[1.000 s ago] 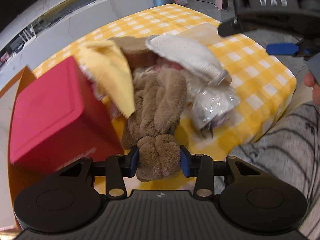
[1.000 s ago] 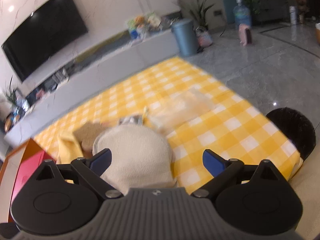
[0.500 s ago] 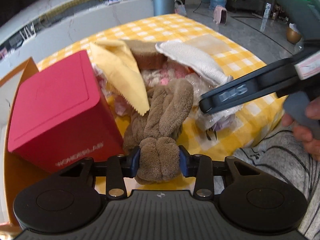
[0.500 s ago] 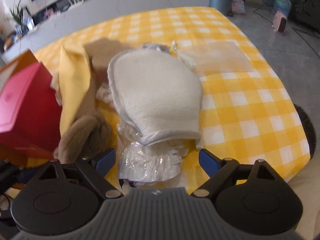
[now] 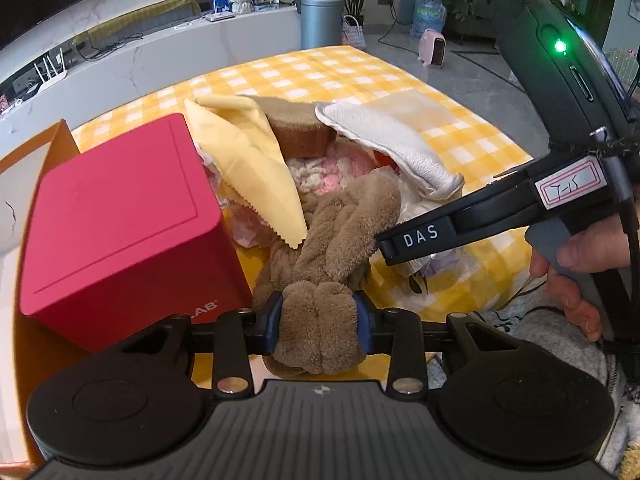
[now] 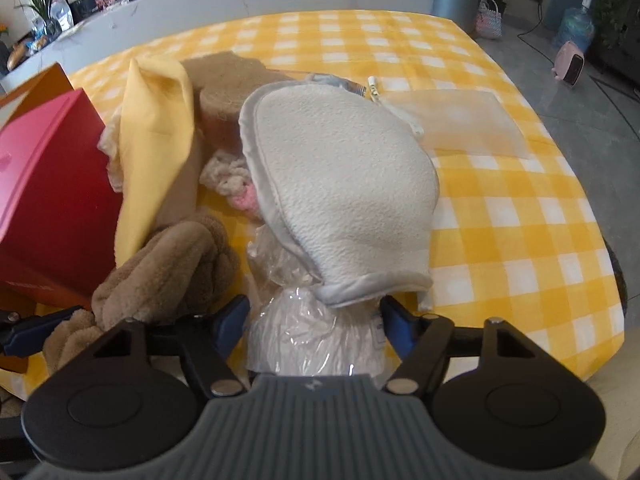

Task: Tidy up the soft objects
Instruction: 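Grasp the clear plastic bag with the right tool while the left lifts the plush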

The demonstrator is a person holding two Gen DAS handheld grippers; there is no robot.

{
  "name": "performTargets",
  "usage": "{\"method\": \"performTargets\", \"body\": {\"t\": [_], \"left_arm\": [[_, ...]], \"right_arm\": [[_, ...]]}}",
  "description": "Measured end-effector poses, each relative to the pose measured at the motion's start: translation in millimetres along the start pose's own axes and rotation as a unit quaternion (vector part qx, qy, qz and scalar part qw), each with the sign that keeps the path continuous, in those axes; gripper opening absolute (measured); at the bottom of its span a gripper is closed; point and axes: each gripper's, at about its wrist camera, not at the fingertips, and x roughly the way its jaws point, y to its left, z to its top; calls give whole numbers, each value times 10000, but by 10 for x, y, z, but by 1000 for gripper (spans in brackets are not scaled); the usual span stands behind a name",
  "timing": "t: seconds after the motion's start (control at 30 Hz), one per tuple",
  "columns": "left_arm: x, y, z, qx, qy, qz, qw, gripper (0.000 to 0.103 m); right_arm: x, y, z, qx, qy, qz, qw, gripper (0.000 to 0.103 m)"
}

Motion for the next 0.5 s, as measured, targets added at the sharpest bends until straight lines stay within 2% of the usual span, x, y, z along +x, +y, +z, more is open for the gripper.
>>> {"method": "performTargets", "body": {"t": [0.2, 0.5], "left_arm": [[-189, 39, -2, -181, -166, -121, 9996, 40], [-473, 307, 50, -711, -361, -695, 9944, 39]], "right_arm": [[-164, -125, -18, 331, -244, 743, 9964, 66], [-478, -300, -66, 718, -786, 1576, 9818, 65]]}}
